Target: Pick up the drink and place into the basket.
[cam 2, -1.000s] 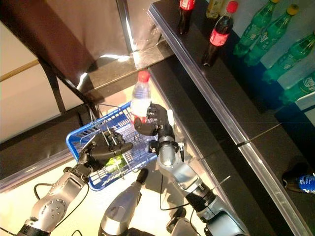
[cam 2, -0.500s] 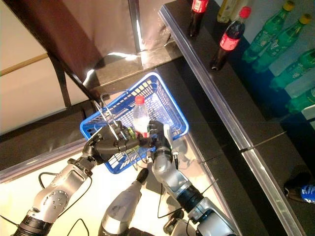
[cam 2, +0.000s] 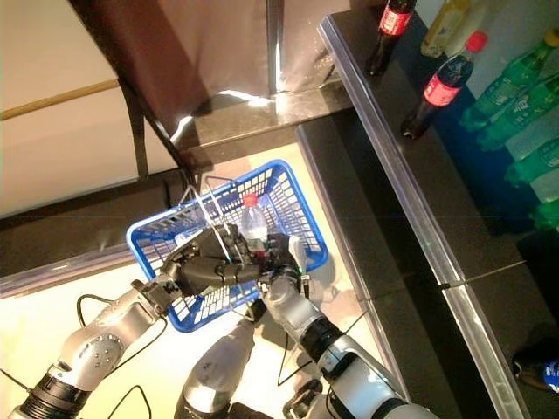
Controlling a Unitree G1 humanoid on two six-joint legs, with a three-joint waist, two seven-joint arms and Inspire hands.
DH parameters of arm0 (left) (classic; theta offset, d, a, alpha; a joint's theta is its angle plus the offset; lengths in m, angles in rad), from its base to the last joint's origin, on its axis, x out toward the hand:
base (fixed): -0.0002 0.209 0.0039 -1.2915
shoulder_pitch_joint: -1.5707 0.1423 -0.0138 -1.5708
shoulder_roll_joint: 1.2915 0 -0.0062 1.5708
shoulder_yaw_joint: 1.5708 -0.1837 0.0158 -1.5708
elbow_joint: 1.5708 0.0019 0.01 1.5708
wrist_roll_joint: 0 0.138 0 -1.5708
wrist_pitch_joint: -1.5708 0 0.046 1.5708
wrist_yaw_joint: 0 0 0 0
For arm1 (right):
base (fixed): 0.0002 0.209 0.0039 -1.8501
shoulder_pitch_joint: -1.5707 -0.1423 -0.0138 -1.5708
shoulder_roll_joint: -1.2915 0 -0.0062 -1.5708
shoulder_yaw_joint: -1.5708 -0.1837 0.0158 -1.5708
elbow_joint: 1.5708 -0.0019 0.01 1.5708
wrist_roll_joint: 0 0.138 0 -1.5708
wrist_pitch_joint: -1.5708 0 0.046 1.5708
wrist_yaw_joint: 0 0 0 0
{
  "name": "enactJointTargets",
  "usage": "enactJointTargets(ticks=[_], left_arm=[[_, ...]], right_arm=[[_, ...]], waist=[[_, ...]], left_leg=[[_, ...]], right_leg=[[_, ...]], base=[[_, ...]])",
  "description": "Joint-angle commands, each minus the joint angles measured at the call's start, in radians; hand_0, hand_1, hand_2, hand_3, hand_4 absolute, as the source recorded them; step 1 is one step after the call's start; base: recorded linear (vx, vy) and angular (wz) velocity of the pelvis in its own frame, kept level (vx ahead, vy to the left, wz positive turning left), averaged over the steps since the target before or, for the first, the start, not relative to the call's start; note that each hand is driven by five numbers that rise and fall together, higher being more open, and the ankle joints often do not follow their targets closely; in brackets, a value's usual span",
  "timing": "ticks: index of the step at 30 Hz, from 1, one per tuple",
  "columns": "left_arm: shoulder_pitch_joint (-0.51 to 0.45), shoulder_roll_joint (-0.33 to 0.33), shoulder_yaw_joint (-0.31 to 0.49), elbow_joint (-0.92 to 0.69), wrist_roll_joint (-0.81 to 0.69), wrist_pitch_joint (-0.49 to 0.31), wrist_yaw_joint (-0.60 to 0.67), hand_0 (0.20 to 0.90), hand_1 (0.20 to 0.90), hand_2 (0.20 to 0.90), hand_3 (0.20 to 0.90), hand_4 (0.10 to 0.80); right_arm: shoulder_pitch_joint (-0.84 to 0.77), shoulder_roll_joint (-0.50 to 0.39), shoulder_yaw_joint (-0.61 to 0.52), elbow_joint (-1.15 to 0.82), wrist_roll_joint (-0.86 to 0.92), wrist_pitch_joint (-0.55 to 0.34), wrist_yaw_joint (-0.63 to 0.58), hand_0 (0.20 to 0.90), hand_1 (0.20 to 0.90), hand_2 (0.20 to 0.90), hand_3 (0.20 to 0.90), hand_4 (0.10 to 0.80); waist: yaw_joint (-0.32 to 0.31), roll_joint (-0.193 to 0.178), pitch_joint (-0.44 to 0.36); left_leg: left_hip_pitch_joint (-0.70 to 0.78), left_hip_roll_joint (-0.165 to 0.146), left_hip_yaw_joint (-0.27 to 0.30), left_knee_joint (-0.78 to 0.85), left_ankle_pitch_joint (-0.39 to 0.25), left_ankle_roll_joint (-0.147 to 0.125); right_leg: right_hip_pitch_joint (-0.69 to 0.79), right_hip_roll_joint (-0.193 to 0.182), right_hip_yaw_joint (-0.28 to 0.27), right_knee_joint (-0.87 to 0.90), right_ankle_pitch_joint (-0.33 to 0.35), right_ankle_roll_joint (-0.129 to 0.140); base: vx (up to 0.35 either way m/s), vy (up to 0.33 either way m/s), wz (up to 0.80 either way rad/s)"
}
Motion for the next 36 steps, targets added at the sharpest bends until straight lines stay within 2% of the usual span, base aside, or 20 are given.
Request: enactJointTargets(ticks=[1, 9, 12, 17, 20, 28, 29, 30, 31, 32, 36], left_arm=[[-0.259, -0.119, 0.056, -0.381, -0.087, -0.222, -0.256, 0.3, 0.3, 0.3, 0.2, 0.1], [-0.364, -0.092, -0.009, -0.372, -0.101, -0.155, -0.276, 0.3, 0.3, 0.3, 0.2, 0.1], [-0.378, -0.087, -0.018, -0.375, -0.104, -0.16, -0.284, 0.3, 0.3, 0.3, 0.2, 0.1], [-0.406, -0.071, -0.013, -0.387, -0.118, -0.178, -0.297, 0.3, 0.3, 0.3, 0.2, 0.1], [-0.404, -0.053, 0.006, -0.404, -0.132, -0.183, -0.289, 0.3, 0.3, 0.3, 0.2, 0.1], [-0.368, -0.056, 0.049, -0.419, -0.121, -0.2, -0.284, 0.3, 0.3, 0.3, 0.2, 0.1], [-0.354, -0.058, 0.053, -0.424, -0.117, -0.202, -0.291, 0.3, 0.3, 0.3, 0.2, 0.1], [-0.332, -0.062, 0.058, -0.432, -0.11, -0.209, -0.295, 0.3, 0.3, 0.3, 0.2, 0.1], [-0.328, -0.062, 0.06, -0.433, -0.111, -0.211, -0.294, 0.3, 0.3, 0.3, 0.2, 0.1], [-0.313, -0.062, 0.069, -0.433, -0.108, -0.219, -0.294, 0.3, 0.3, 0.3, 0.2, 0.1], [-0.281, -0.059, 0.093, -0.425, -0.092, -0.242, -0.278, 0.3, 0.3, 0.3, 0.2, 0.1]], right_arm=[[-0.061, 0.096, 0.004, 0.045, 0.085, -0.149, -0.037, 0.3, 0.3, 0.3, 0.2, 0.1], [-0.114, 0.111, -0.063, 0.233, 0.298, -0.189, 0.085, 0.3, 0.3, 0.3, 0.2, 0.1], [-0.116, 0.112, -0.081, 0.283, 0.39, -0.198, 0.143, 0.3, 0.3, 0.3, 0.2, 0.1], [-0.105, 0.122, -0.166, 0.411, 0.673, -0.211, 0.307, 0.3, 0.3, 0.3, 0.2, 0.1], [-0.08, 0.111, -0.191, 0.444, 0.723, -0.2, 0.366, 0.3, 0.3, 0.3, 0.2, 0.1], [-0.032, 0.098, -0.223, 0.457, 0.722, -0.201, 0.374, 0.3, 0.3, 0.3, 0.2, 0.1], [-0.026, 0.094, -0.225, 0.451, 0.716, -0.205, 0.371, 0.441, 0.441, 0.441, 0.365, 0.265], [-0.021, 0.089, -0.226, 0.44, 0.714, -0.214, 0.366, 0.827, 0.827, 0.827, 0.815, 0.715], [-0.02, 0.087, -0.226, 0.437, 0.714, -0.217, 0.364, 0.827, 0.827, 0.827, 0.815, 0.715], [-0.017, 0.081, -0.228, 0.427, 0.709, -0.229, 0.362, 0.9, 0.9, 0.9, 0.9, 0.8], [-0.013, 0.065, -0.234, 0.362, 0.709, -0.27, 0.338, 0.9, 0.9, 0.9, 0.9, 0.8]], waist=[[-0.024, -0.017, -0.2], [-0.041, -0.011, -0.206], [-0.043, -0.011, -0.209], [-0.038, -0.014, -0.216], [-0.036, -0.02, -0.223], [-0.042, -0.028, -0.227], [-0.042, -0.028, -0.226], [-0.042, -0.027, -0.222], [-0.042, -0.026, -0.221], [-0.043, -0.025, -0.218], [-0.044, -0.023, -0.211]], left_leg=[[-0.004, -0.016, -0.056, 0.114, -0.102, 0.025], [-0.006, -0.011, -0.037, 0.117, -0.103, 0.027], [-0.006, -0.009, -0.033, 0.118, -0.105, 0.028], [-0.001, -0.004, -0.027, 0.124, -0.11, 0.027], [0.001, -0.001, -0.024, 0.124, -0.112, 0.028], [0.001, 0.009, -0.009, 0.12, -0.111, 0.025], [-0.001, 0.009, -0.008, 0.12, -0.11, 0.025], [-0.002, 0.011, -0.008, 0.119, -0.109, 0.024], [-0.002, 0.011, -0.008, 0.118, -0.108, 0.024], [-0.002, 0.011, -0.007, 0.114, -0.105, 0.025], [-0.002, 0.013, -0.006, 0.108, -0.101, 0.024]], right_leg=[[-0.037, 0.025, 0.02, -0.034, 0.139, -0.071], [-0.045, 0.018, 0.031, -0.026, 0.143, -0.065], [-0.05, 0.017, 0.034, -0.02, 0.141, -0.065], [-0.046, 0.014, 0.032, -0.01, 0.135, -0.065], [-0.046, 0.016, 0.03, -0.006, 0.132, -0.064], [-0.059, 0.019, 0.033, -0.001, 0.133, -0.064], [-0.062, 0.018, 0.033, -0.001, 0.134, -0.064], [-0.066, 0.018, 0.033, 0.001, 0.135, -0.064], [-0.067, 0.018, 0.033, 0.002, 0.135, -0.064], [-0.07, 0.019, 0.033, 0.003, 0.136, -0.065], [-0.076, 0.017, 0.031, 0.006, 0.137, -0.065]], base=[[0.033, 0.013, 0.0], [0.035, 0.028, 0.0], [0.037, 0.023, -0.07], [0.061, 0.01, -0.04], [0.064, -0.008, -0.01], [0.011, 0.0, 0.0], [0.0, 0.0, 0.0], [0.0, 0.0, 0.0], [0.0, 0.0, 0.0], [0.0, 0.0, 0.0], [-0.006, -0.002, -0.01]])
